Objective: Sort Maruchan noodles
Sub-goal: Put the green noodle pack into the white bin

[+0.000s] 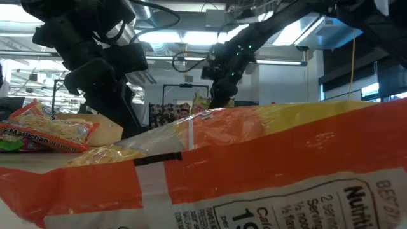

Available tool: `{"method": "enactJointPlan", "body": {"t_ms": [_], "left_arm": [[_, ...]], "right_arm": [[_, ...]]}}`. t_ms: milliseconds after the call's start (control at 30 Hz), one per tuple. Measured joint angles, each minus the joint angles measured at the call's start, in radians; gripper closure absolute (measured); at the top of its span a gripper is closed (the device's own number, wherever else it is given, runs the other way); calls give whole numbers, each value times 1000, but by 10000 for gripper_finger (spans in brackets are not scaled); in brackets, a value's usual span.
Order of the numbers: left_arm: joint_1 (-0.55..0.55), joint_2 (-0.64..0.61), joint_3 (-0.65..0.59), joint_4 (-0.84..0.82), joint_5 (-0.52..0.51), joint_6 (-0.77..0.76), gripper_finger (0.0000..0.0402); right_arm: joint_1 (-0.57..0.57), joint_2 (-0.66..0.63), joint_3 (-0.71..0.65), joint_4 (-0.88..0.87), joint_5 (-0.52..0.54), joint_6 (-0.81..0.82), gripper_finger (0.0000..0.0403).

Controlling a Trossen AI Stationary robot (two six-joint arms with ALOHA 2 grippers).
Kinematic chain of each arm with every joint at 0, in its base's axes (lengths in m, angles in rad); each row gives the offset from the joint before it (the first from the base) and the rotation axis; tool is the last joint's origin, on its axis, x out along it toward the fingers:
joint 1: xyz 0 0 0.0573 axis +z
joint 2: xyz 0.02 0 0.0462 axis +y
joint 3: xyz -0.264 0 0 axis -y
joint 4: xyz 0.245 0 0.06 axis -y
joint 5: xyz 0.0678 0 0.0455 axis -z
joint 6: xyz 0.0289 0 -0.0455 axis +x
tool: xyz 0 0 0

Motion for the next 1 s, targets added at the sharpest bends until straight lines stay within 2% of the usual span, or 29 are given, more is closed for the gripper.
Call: {"method": "enactJointPlan", "body": {"t_ms": [400,767,900,1000], "left_arm": [[0,0,0,27,0,-1,179],[0,0,0,28,0,4,179],[0,1,0,28,-1,2,179],[0,1,0,28,-1,-16,179]], "right_arm": [[2,68,0,9,72,27,277],[7,64,12,-6,152,30,184],[14,56,78,-54,216,59,172],[24,54,112,-97,224,78,171]]}}
